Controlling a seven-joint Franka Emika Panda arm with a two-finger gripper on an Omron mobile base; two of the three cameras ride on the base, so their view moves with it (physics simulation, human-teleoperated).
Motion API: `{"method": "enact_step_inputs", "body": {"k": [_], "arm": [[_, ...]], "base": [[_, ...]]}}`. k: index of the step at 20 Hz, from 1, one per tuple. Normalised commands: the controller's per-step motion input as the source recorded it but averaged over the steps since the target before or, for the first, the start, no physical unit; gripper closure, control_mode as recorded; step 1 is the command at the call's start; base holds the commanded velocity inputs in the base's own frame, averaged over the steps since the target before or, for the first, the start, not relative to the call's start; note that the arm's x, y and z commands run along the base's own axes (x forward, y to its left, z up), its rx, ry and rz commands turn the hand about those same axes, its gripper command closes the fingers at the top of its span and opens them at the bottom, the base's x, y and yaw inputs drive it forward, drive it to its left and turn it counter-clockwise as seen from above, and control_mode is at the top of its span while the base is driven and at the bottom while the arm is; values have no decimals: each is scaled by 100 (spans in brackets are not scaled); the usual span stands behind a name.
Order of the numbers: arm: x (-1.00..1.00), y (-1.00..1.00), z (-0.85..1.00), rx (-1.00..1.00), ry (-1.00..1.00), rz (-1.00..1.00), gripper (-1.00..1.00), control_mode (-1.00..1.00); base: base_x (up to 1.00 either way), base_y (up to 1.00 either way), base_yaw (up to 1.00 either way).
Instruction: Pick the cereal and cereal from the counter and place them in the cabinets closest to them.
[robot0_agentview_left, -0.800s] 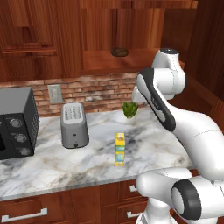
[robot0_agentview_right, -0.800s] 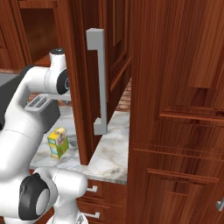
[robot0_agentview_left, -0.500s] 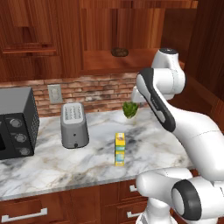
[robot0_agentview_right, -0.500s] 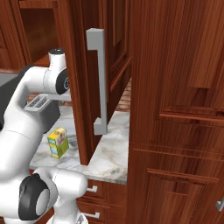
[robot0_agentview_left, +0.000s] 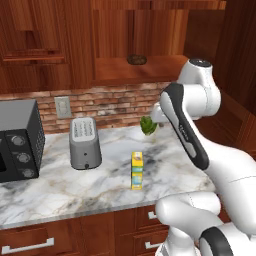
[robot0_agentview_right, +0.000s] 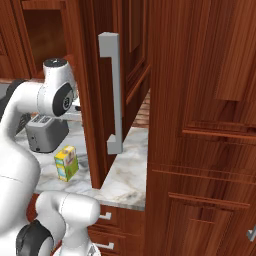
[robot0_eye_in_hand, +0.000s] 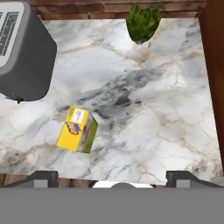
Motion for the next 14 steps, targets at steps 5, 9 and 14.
{"method": "enact_step_inputs", "body": {"k": [5,9,14], "arm": [[-67,12,-7,5,-13,0,-100,-100],[-48,16,-5,1,-11,-1,-100,-100],[2,19,-1,-4,-8,-9,-100,-100]], "base": [[0,0,0],[0,0,0],[0,0,0]]}}
